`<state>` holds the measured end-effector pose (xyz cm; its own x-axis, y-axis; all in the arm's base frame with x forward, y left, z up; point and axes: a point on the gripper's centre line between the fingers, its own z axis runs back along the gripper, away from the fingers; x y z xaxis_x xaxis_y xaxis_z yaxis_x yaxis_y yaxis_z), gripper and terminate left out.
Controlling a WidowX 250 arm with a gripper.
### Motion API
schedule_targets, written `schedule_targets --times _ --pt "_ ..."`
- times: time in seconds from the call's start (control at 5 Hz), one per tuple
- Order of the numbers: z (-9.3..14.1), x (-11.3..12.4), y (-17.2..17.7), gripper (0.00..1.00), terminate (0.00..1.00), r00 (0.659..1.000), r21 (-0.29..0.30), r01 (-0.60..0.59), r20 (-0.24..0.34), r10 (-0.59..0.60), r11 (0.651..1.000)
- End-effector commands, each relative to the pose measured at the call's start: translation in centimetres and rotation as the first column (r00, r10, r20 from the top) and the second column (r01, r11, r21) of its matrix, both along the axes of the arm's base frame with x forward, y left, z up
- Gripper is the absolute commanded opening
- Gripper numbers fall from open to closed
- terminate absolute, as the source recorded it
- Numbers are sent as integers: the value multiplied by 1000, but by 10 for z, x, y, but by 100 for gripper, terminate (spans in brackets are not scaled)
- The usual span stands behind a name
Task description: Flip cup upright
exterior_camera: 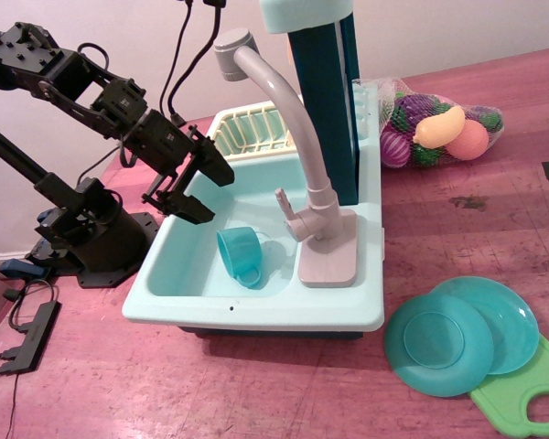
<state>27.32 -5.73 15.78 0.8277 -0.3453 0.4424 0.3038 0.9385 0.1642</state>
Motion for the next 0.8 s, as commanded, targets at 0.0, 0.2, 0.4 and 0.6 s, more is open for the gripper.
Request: schedule_targets --times 0.0,0.2,0.4,0.6 --pt "0 0 0 100 0 1000 0 0 0 0 1000" --pt "-6 -3 -6 100 0 996 52 87 27 -88 995" --pt "-7 -4 -8 100 0 977 89 206 39 -210 975" --pt "-13 -9 -8 100 0 968 105 243 38 -248 964"
